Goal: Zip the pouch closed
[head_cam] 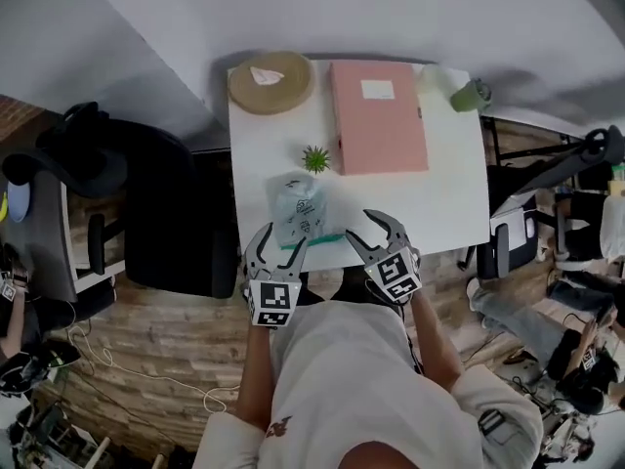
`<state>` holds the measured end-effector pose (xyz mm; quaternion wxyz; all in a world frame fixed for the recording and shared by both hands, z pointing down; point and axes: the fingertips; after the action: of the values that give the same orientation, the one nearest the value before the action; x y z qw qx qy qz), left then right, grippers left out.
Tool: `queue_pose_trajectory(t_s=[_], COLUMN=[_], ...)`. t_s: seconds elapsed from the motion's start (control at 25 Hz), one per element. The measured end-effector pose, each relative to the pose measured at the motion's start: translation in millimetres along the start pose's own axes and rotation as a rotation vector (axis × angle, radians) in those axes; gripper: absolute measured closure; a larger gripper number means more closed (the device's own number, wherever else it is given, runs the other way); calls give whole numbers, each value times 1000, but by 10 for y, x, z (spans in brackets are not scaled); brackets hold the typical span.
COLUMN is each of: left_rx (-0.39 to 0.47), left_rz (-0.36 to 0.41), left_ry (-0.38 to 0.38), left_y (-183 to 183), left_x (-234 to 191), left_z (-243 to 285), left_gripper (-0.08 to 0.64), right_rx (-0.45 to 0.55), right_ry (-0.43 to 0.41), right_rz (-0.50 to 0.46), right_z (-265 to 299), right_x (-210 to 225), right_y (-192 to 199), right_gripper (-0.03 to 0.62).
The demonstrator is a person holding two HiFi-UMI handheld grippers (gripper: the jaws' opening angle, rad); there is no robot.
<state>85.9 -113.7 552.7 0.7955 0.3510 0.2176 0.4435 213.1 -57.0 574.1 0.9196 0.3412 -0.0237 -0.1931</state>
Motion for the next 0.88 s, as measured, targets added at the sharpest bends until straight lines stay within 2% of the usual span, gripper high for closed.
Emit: queue_pose_trajectory(t_s=[0.28, 0.6, 0.88], left_rx=[-29, -55, -92], left_rz=[-106, -211, -300], left_ry=[-119, -174, -208], left_y=[153, 351, 577], left_x=[404, 884, 1108], left_z=[70, 333, 573], left_gripper=[281, 318, 336], right_rx=[-12, -55, -73], right_ry=[-189, -365, -487], right_rz=[-158, -379, -533], right_z=[32, 179, 362], right_x=[-16, -96, -177], right_y=[296, 622, 765], right_gripper=[379, 427, 456])
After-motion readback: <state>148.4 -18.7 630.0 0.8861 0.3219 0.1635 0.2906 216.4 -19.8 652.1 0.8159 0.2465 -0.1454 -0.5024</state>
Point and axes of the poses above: the fingertips, and each gripper's own axes: z forward along the fingers, x to its right, y out of its underside, and after that the axes turned 8 degrees about -x, right-handed
